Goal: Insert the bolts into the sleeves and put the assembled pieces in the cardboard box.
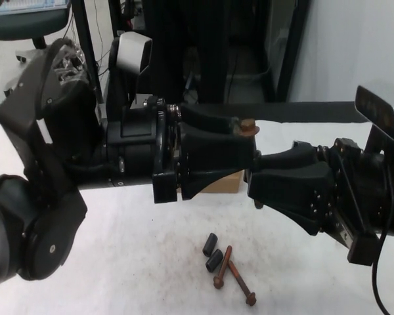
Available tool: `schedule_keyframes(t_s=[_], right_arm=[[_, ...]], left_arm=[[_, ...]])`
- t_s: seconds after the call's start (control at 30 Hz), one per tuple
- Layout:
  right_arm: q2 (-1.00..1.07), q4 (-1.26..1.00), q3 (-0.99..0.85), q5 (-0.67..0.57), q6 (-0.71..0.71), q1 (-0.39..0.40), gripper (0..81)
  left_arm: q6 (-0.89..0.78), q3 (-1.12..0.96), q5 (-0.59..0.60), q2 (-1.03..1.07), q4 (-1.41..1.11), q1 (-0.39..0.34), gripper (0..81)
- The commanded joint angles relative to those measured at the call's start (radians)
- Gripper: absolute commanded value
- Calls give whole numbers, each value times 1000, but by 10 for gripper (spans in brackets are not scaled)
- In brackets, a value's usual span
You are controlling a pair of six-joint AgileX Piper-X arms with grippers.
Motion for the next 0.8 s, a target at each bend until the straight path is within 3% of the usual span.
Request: schedule_keyframes(t_s=[0.0, 0.33, 0.53, 0.6, 0.77], right_arm=[[-15, -17, -12, 0, 7, 1, 8], [-15, -12, -12, -22, 7, 1, 8], [-15, -7, -12, -55, 17, -13, 8], [-15, -6, -12, -52, 17, -20, 8], [-15, 30, -12, 33, 15, -29, 8]], left_arm=[[-21, -1, -6, 6, -18, 2, 564], [-53, -1, -6, 6, -57, 9, 564], [-53, -3, -6, -21, -79, 98, 539], [-53, -3, -6, -43, -79, 135, 448], [-49, -3, 3, -82, -79, 209, 0]])
